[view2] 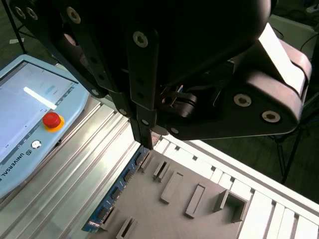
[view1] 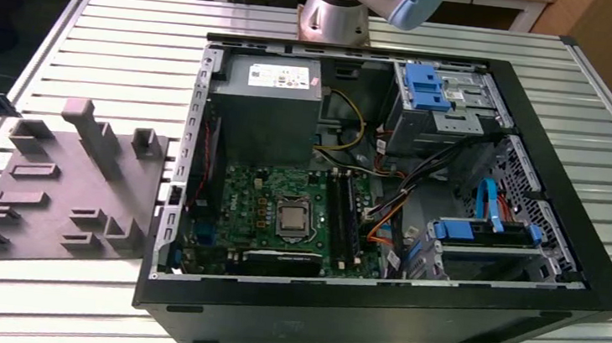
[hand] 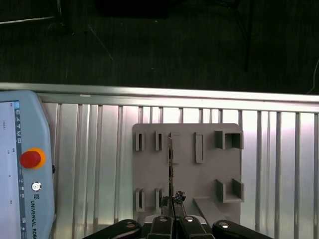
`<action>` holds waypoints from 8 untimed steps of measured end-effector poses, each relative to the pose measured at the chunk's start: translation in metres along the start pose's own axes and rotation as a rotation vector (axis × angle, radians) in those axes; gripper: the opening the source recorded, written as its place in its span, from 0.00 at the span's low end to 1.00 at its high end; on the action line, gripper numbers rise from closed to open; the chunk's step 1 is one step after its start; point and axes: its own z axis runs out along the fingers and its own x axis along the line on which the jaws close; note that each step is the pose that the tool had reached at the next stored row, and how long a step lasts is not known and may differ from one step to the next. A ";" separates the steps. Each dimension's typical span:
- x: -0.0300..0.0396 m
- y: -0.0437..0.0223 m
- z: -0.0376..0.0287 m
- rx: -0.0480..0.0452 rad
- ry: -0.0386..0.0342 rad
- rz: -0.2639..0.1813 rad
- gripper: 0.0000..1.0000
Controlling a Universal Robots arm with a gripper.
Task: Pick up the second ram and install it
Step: 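Pick up the second ram and move it above second insertion slot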
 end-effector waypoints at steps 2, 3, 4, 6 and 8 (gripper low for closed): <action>-0.0001 0.0000 -0.0020 0.0000 -0.0008 0.000 0.11; -0.0001 0.0001 -0.0030 0.0000 -0.0014 0.000 0.11; -0.0001 0.0001 -0.0039 0.0001 -0.0020 0.000 0.11; -0.0002 0.0002 -0.0058 0.0000 -0.0030 0.000 0.11; -0.0002 0.0002 -0.0075 0.0002 -0.0037 0.000 0.11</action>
